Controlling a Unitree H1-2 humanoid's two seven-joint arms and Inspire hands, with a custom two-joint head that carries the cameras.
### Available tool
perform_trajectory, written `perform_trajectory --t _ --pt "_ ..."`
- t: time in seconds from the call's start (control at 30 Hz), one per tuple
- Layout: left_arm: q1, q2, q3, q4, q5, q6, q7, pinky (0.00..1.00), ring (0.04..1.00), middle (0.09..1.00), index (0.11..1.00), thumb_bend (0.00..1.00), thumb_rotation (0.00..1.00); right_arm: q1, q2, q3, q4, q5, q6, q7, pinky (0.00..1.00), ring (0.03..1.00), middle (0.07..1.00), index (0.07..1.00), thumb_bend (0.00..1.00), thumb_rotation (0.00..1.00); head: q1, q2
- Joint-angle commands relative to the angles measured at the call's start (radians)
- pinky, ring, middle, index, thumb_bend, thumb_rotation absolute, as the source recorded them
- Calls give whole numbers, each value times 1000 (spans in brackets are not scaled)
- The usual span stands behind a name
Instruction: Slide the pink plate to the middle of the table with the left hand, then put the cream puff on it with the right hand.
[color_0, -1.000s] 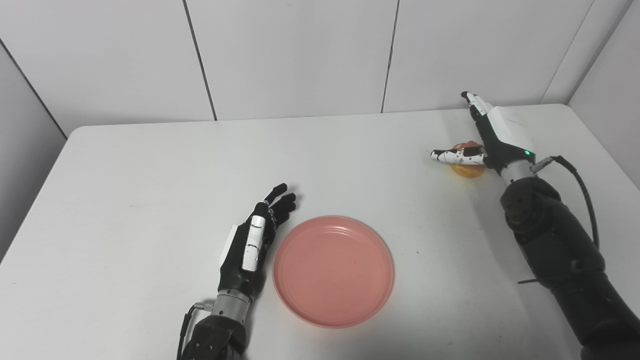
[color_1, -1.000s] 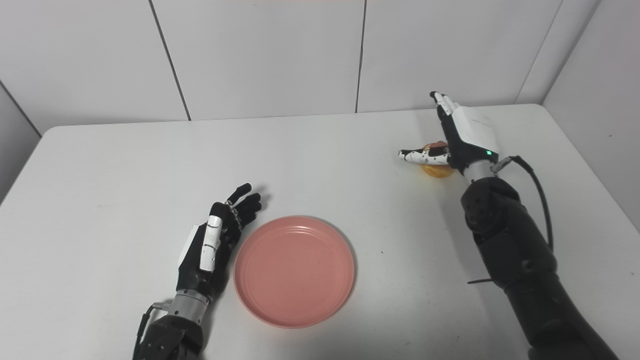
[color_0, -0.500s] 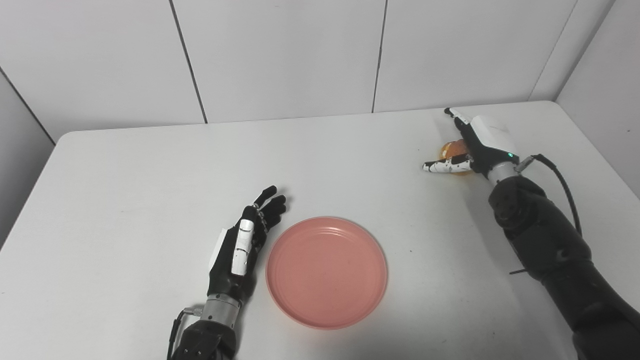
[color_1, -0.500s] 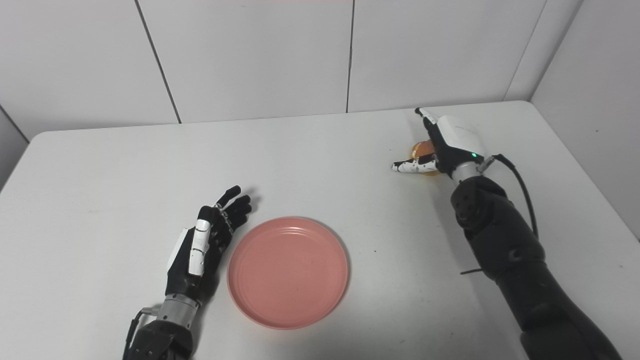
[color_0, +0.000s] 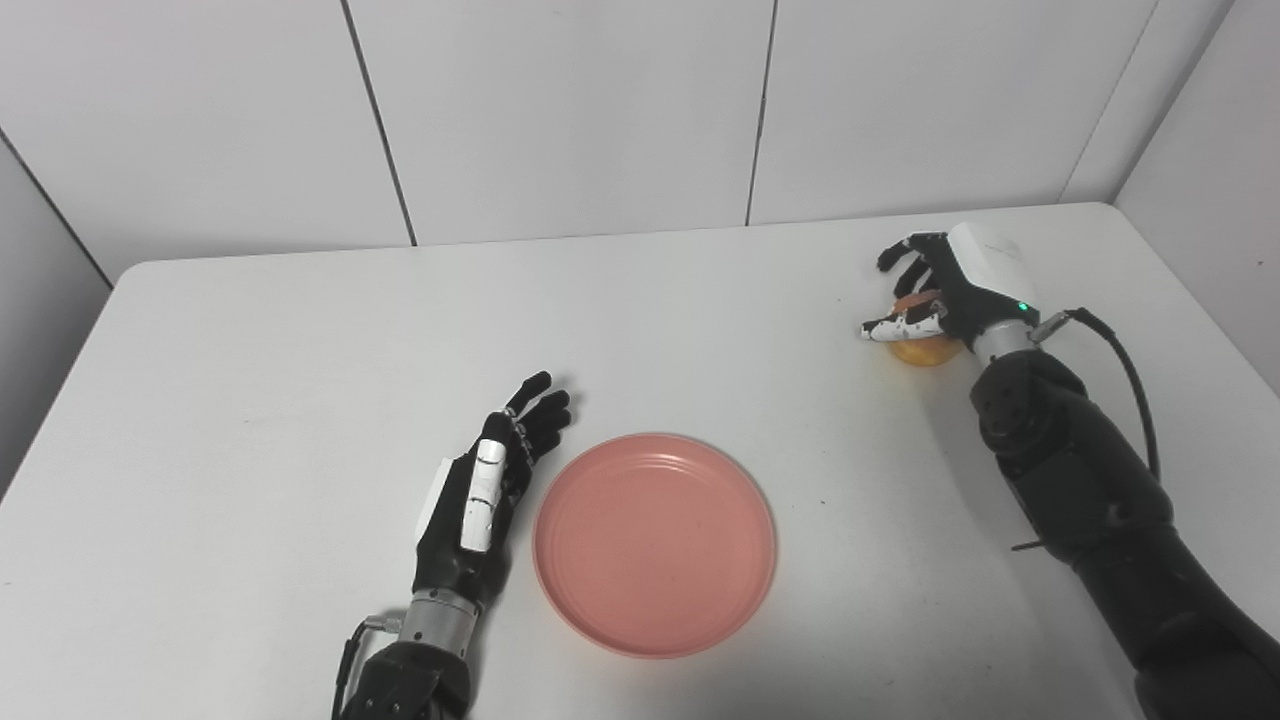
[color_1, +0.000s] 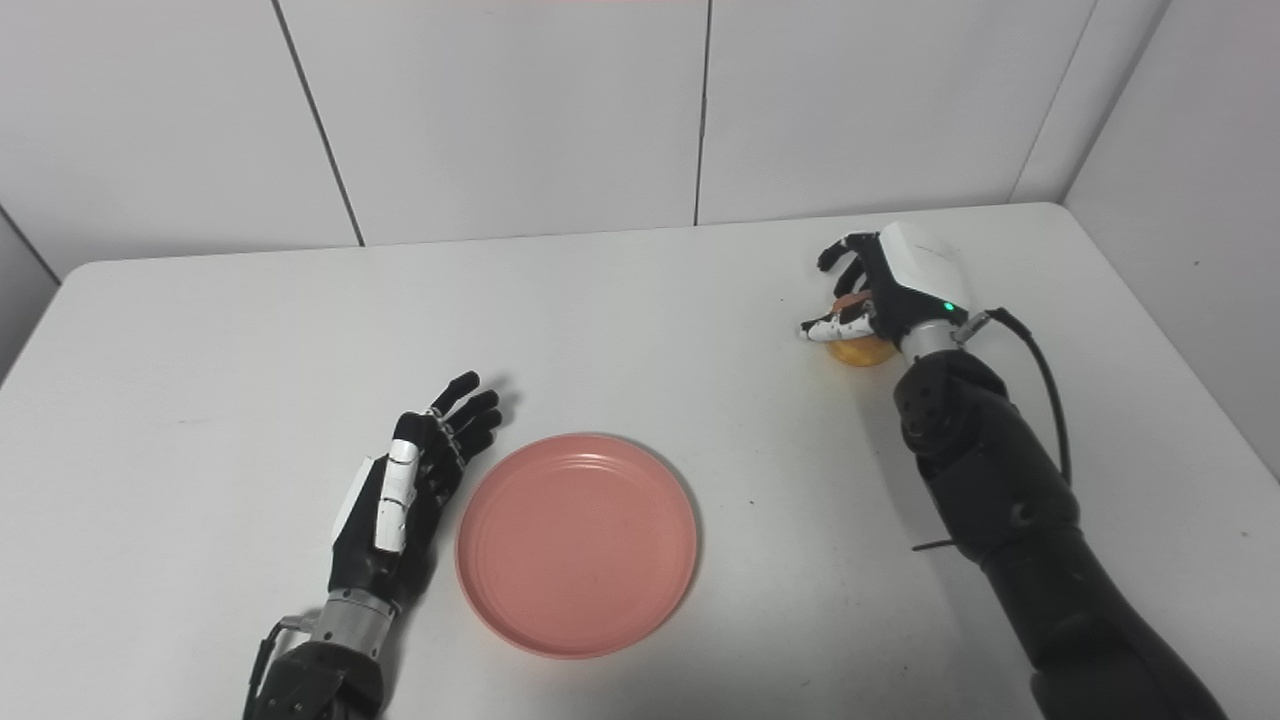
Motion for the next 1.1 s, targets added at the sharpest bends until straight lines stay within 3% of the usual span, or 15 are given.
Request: perform_trajectory --t 0.0,0.23,0.37,0.47,0.5,0.67,0.73,0.87,0.97,1.07 --pt "18 7 1 -10 -3 0 -9 920 869 860 851 622 1000 -24 -17 -17 -41 -11 23 -37 278 370 416 518 516 0 -2 -1" --pt "20 4 1 -14 -7 -1 -8 909 860 855 848 612 1000 -26 -14 -15 -60 -20 63 -42 300 384 422 512 521 0 -2 2" --pt "20 4 0 -19 -4 13 -6 916 871 861 853 621 1000 -19 -3 -24 -82 -15 40 -79 241 318 401 514 520 0 5 2" --pt "21 5 -2 -17 4 11 -3 909 871 858 851 632 1000 -4 5 -29 -124 -12 19 -103 198 271 464 487 528 0 7 2" --pt "21 5 -2 -18 5 12 -2 909 871 858 851 634 1000 2 8 -32 -139 -7 8 -109 192 266 427 498 524 0 7 2" --pt "20 4 -4 -19 7 15 -2 912 872 860 851 639 1000 31 29 -45 -226 21 -33 -132 189 267 394 518 519 0 13 6" --pt "20 3 -4 -19 8 15 -2 911 872 862 854 645 1000 44 41 -47 -270 28 -46 -136 179 251 455 490 528 0 17 7" --pt "20 -3 -4 -27 -2 25 -2 915 872 860 851 639 1000 65 63 -47 -334 42 -65 -130 192 267 424 507 523 0 22 11" --pt "20 -6 -6 -27 3 19 1 910 868 856 848 627 1000 84 81 -32 -379 41 -94 -128 192 260 465 486 527 0 30 13" --pt "21 -10 -6 -26 4 19 4 908 868 856 846 629 1000 99 97 -21 -417 48 -92 -102 225 266 398 509 519 0 34 13"
